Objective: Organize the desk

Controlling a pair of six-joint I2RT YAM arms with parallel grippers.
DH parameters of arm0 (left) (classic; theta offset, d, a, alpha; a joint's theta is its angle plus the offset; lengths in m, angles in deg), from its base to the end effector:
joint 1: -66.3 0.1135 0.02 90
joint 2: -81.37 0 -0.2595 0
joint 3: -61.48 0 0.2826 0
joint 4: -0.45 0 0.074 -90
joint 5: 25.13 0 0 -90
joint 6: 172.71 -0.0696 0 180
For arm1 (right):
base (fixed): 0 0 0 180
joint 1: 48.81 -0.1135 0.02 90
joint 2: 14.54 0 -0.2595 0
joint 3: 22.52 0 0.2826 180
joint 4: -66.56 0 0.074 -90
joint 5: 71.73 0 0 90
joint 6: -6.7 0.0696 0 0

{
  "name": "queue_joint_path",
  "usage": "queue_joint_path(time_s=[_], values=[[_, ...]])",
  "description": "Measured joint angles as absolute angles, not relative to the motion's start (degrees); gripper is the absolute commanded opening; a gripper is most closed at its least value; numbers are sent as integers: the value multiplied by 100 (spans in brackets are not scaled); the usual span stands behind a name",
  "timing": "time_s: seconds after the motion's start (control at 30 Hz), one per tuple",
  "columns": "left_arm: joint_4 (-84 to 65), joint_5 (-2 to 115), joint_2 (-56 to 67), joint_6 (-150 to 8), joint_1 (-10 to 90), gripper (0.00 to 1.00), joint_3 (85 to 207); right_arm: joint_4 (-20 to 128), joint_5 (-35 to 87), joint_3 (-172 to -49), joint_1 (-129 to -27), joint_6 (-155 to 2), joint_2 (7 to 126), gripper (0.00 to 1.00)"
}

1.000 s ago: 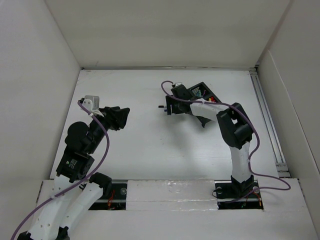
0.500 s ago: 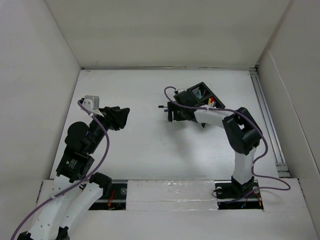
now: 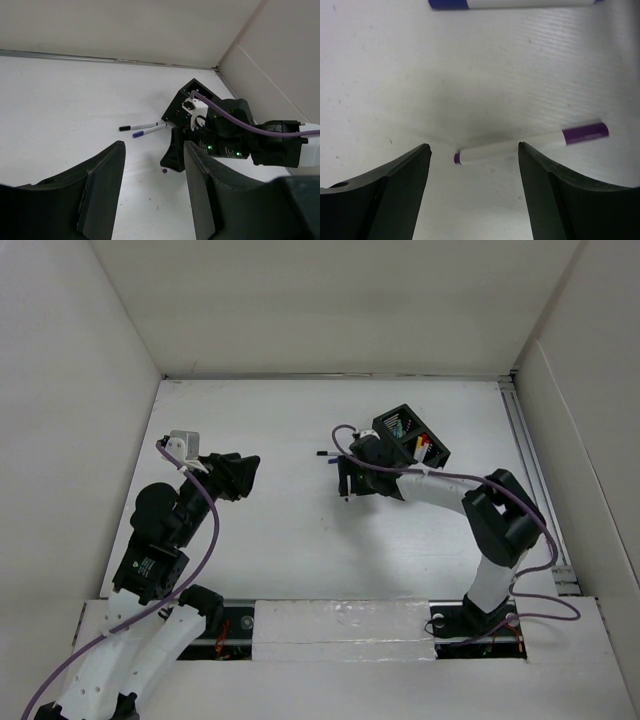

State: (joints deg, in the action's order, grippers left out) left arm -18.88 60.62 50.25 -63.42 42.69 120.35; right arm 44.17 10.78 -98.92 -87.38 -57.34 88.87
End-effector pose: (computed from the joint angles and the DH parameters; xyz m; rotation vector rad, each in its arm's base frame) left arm 0.1719 -0.0807 0.4002 0.1175 1.4535 -0.6677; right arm 0.3380 0.2579 0.1290 -0.2104 2.4450 0.3487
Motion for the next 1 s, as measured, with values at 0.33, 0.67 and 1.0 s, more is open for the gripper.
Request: queue_joint_path(time_s=[0.33,0.67,1.0], values=[[-1888,6035,5025,-6342,4269,46,12035,4467,445,-9208,-8613,-5131,7884,79],[-1888,6035,5028,-6342,4269,46,12035,4308,38,-9614,-8432,-4515,8844,67],[-1888,6035,5036,-6342,4269,46,12035,4039,-327,-9791,-8755,-4416,9034,25]])
